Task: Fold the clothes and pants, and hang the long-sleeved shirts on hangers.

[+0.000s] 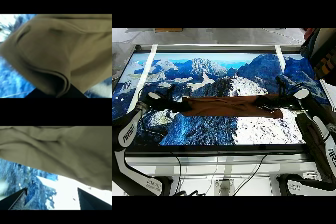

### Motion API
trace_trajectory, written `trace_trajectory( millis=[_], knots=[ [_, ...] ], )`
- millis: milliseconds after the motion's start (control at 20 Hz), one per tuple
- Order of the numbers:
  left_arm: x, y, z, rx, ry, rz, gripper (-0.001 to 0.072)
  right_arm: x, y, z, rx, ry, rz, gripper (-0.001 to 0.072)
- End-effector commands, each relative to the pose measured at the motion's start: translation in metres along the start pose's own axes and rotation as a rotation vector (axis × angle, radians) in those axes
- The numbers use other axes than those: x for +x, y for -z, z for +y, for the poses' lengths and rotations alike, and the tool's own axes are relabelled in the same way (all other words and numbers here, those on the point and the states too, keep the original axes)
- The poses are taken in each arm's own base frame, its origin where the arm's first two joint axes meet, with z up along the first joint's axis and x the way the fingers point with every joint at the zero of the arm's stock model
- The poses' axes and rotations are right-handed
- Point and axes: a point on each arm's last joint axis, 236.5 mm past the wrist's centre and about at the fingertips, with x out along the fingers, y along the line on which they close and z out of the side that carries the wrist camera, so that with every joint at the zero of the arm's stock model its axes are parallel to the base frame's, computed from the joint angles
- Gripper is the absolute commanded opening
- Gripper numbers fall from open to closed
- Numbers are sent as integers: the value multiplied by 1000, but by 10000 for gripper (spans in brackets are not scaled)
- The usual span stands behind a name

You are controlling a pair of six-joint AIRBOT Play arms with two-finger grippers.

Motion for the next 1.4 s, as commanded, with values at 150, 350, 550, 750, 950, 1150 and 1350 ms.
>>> trace_trajectory(
  millis=[150,350,550,750,950,1150,1350],
  knots=[
    [-45,8,-35,236,-39,102,14,27,-23,37,-77,18,-129,327],
    [-125,15,-78,343,-78,72,15,51,-33,74,-154,19,-230,10],
    [-193,20,-132,472,-110,-75,15,120,13,114,-112,-31,-99,9],
    [-232,15,-186,534,-45,-255,15,190,48,195,-99,-155,-41,9],
    [-234,-1,-195,518,-14,-328,15,229,86,260,-154,-240,57,10],
    [-211,-6,-197,447,66,-296,15,216,64,241,-277,-179,53,10],
    [-150,-7,-244,404,267,-218,15,154,13,148,-325,-2,131,10]
  ],
)
